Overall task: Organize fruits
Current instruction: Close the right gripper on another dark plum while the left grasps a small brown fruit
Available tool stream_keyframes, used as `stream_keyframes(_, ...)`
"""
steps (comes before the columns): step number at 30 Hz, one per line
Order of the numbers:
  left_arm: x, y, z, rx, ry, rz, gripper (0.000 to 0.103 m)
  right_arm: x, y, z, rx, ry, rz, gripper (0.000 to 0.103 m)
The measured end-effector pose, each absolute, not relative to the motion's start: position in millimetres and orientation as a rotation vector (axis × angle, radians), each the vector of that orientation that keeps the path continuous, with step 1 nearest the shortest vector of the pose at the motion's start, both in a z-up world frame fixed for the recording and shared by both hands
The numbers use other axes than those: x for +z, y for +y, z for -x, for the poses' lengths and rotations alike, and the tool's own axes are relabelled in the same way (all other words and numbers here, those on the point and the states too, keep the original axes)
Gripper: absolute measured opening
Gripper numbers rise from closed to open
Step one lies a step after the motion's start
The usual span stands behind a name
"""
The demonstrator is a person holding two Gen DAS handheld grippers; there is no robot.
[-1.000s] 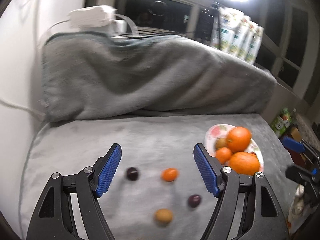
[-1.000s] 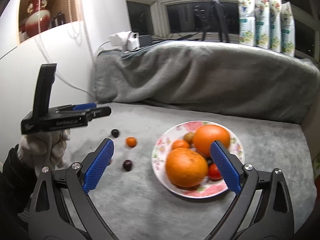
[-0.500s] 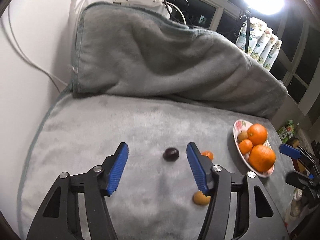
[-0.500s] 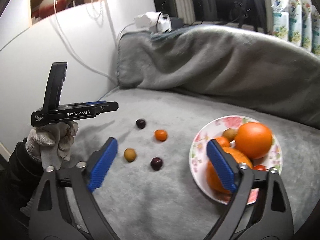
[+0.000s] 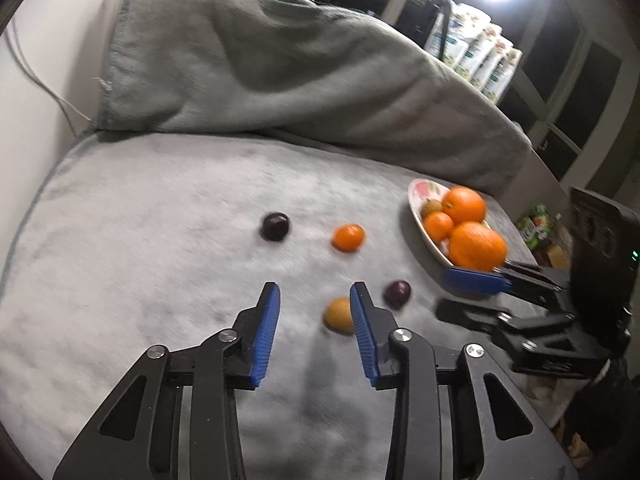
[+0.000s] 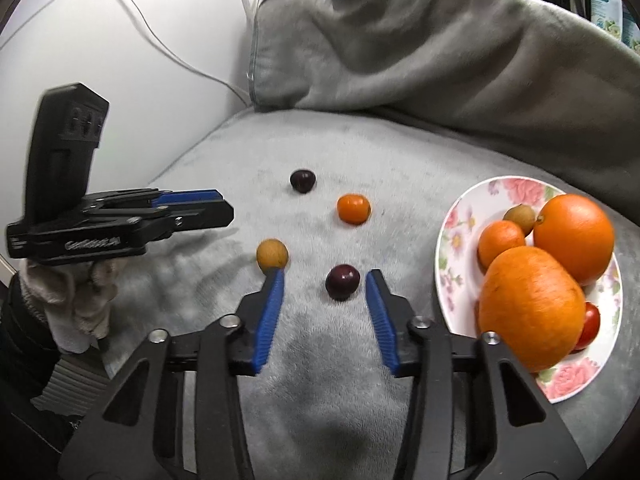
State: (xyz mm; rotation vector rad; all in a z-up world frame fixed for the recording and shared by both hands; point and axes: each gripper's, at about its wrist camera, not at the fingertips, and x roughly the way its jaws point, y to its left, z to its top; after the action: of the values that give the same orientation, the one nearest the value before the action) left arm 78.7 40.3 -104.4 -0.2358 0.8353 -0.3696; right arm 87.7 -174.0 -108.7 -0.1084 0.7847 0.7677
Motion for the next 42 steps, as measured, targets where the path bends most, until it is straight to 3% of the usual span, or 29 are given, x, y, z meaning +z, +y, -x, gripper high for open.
stream_keyframes(35, -136.3, 9.6, -92.2, -0.426, 0.923, 0.186, 0.026, -136.2, -152.0, -113.3, 0.723, 0.816, 0.238, 0.036)
stream_keyframes(39, -136.3, 8.8, -92.1, -0.423, 0.92, 0.189, 0.026, -136.9, -146.6, -113.9, 0.74, 0.82, 0.263, 0.025)
stream_keyframes(42, -135.7, 7.9, -91.9, -0.422, 0.919, 0.191, 0.026, -139.2, -141.8, -112.8, 0.743, 0.823, 0.288, 0.024)
